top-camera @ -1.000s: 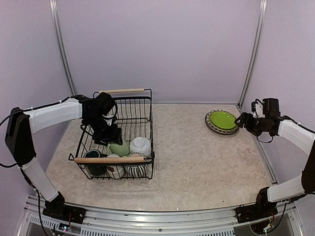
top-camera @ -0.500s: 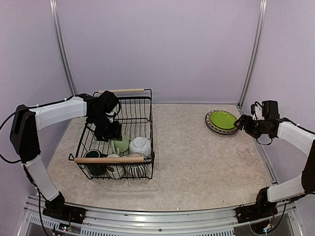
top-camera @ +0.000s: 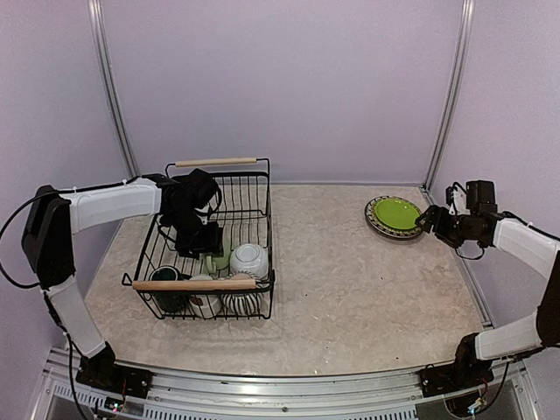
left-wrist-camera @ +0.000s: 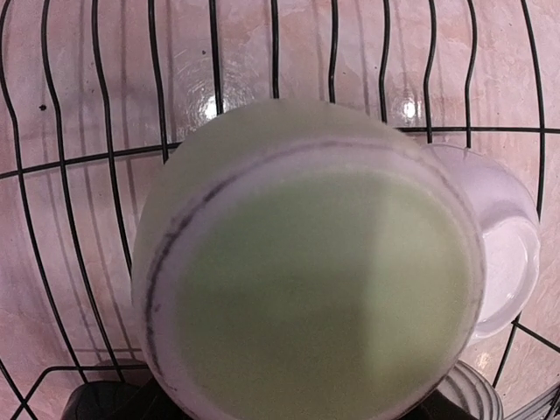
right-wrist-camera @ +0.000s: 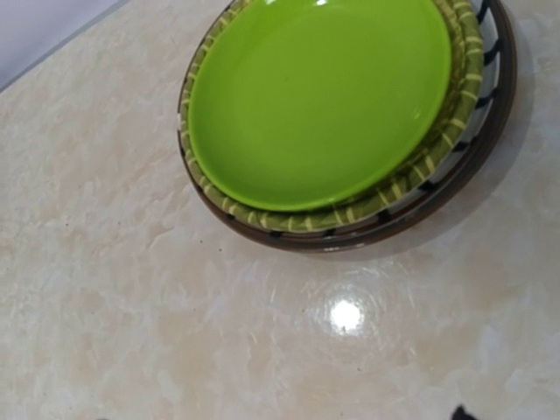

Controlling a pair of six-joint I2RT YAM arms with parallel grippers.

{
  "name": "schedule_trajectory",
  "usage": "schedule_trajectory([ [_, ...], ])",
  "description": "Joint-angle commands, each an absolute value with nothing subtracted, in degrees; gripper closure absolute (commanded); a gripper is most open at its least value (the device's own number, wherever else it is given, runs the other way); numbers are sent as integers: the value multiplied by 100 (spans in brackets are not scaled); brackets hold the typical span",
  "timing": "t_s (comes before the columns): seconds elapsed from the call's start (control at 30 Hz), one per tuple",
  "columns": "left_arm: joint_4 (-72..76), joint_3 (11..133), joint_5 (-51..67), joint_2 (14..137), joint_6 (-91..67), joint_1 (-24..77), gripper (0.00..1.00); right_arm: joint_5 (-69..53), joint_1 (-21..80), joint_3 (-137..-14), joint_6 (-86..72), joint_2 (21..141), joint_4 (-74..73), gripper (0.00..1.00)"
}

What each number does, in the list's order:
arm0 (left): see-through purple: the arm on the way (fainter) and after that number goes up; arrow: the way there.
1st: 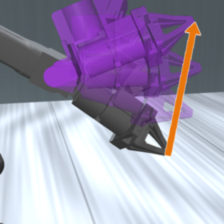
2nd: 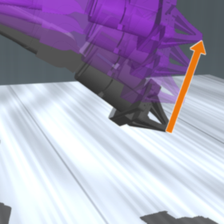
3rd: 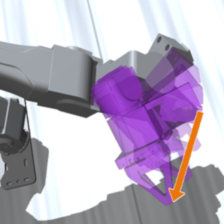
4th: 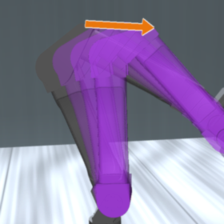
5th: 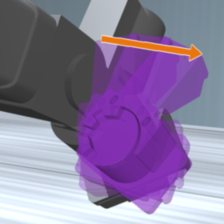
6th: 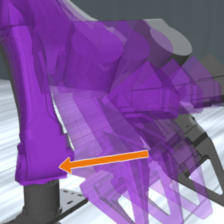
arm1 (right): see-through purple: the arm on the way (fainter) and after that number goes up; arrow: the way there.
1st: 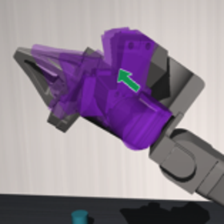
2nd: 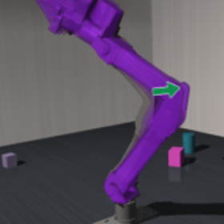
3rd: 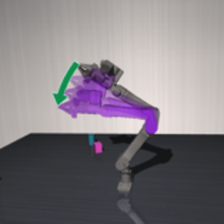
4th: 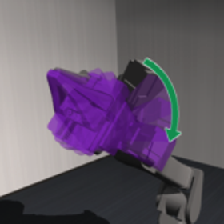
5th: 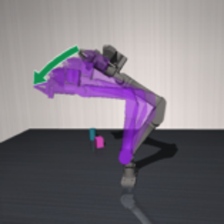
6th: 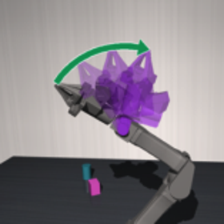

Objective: Unload the mixed dishes from the dish rack
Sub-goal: Grab the cup from the dish rack.

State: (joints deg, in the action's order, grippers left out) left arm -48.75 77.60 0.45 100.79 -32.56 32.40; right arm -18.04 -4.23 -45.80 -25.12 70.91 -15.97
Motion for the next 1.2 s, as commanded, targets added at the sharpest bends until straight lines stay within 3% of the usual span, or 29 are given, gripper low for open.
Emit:
schedule_trajectory([
  [0.0, -4564, 7610, 61, 10202, -3393, 3278, 32, -1859, -386, -4523, -2525, 6910, -1601, 19],
  [0.07, -4526, 7635, 20, 10280, -3393, 3278, 34, -1875, -387, -4509, -2544, 6885, -1603, 19],
  [0.63, -4208, 7418, -382, 10271, -3386, 3283, 83, -1812, -201, -4561, -2773, 6514, -1661, 17],
  [0.97, -4262, 7383, -494, 10031, -3384, 3283, 100, -1820, -80, -4621, -2851, 6517, -1669, 17],
  [1.17, -4391, 7337, -676, 9701, -3355, 3246, 100, -1780, -16, -4673, -2963, 6475, -1633, 17],
])
